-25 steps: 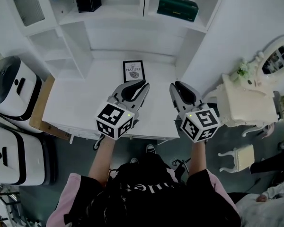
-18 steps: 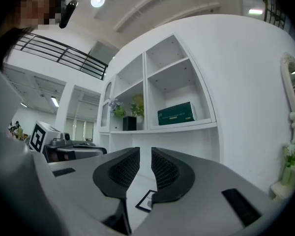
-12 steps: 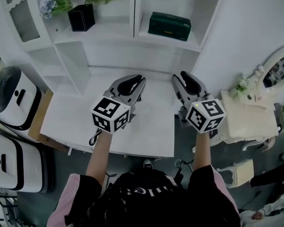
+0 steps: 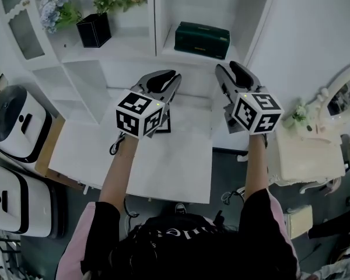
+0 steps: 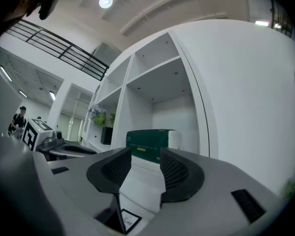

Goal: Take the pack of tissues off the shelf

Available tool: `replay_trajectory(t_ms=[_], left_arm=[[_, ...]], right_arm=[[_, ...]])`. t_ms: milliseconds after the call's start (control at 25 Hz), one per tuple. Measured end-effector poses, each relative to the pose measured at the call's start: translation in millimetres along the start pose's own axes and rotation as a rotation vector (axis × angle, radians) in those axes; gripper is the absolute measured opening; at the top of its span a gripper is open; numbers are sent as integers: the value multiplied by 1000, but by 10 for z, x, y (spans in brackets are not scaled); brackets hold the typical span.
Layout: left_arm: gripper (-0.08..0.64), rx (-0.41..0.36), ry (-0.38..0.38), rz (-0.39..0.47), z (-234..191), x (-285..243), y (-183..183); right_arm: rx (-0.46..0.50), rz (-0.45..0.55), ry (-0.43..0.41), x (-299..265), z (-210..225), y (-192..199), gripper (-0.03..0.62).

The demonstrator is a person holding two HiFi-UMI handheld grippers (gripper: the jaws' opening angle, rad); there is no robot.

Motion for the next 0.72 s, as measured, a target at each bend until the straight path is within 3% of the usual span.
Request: replay_trajectory(t_ms=[160, 480, 720], left_arm=[[106, -9, -19, -4, -144, -180, -134], [120, -21, -61, -11, -379, -357, -337], [132, -6, -61, -13, -418, -426, -349]], right_arm=[[-15, 1, 13, -143, 170, -148, 179], [-51, -69, 24, -439, 353, -166, 181], [-44, -112, 92, -546, 459, -106, 153]])
Point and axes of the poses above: the fingertips, and each gripper's own axes: x backward along the fingers, z to its right, y out of its underside, the point moved 4 cm from there along x, backward along the fingers, and after that the axes turned 9 degrees about -z, right-handed, at the moved point
